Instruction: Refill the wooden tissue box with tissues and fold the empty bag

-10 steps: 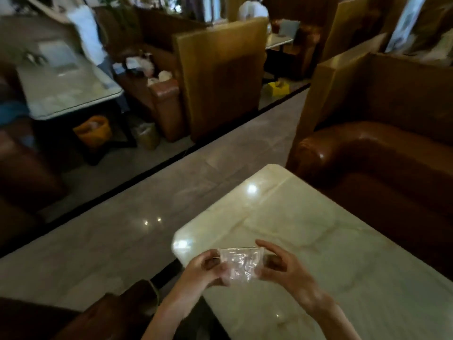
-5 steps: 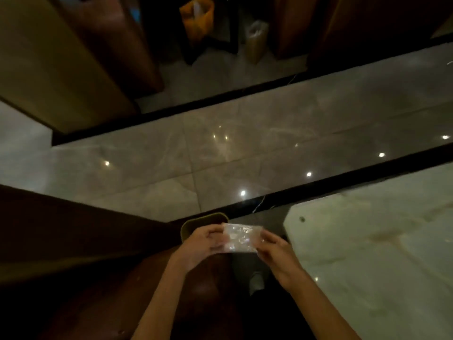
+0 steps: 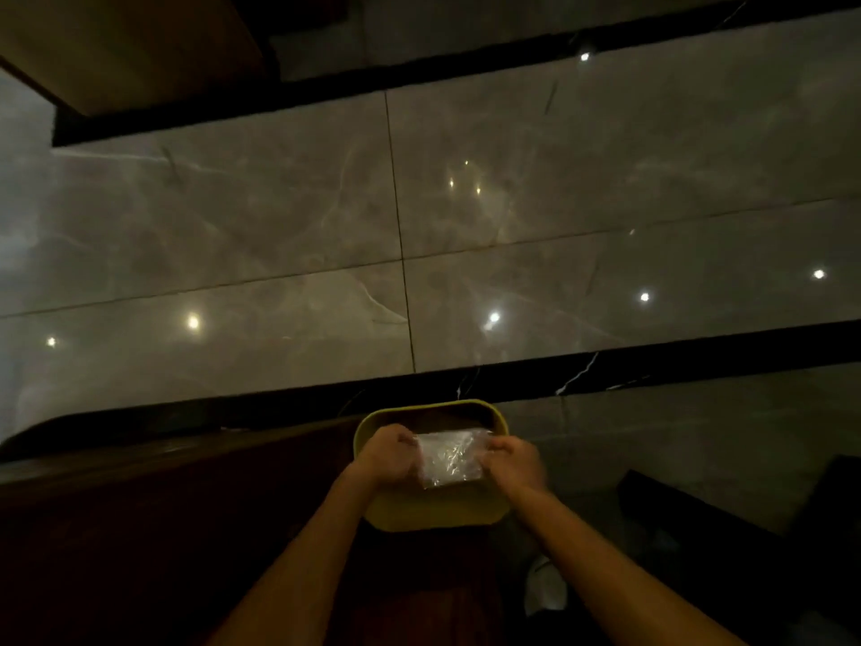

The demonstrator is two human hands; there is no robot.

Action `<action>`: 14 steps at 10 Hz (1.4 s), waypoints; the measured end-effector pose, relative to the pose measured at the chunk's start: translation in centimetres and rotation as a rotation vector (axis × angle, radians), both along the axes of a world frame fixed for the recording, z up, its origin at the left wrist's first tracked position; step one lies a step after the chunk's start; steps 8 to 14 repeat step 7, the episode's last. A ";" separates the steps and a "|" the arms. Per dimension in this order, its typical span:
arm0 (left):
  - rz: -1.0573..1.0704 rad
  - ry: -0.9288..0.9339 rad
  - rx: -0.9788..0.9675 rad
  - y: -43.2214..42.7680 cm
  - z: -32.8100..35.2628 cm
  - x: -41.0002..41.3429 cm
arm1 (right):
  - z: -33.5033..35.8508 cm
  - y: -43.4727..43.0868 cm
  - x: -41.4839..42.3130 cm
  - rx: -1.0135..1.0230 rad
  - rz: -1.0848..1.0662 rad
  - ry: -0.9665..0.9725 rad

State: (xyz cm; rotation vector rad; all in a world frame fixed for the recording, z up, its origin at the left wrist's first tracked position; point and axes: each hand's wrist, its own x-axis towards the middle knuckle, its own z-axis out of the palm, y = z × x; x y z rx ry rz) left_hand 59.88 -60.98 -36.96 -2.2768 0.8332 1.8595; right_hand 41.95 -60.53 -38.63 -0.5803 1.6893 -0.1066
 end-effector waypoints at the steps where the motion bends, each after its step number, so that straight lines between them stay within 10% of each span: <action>1: -0.166 -0.083 0.038 -0.2 -6.1 1.6 | -6.6 0.7 2.0 0.034 0.052 0.029; 4: -0.324 -0.112 0.284 1.4 -10.3 2.5 | -11.9 1.3 3.0 0.115 0.059 0.100; 7: -0.461 -0.253 -0.081 0.4 2.5 0.4 | 3.8 0.3 -1.7 -0.062 0.229 0.055; 14: -0.461 -0.253 -0.081 0.4 2.5 0.4 | 3.8 0.3 -1.7 -0.062 0.229 0.055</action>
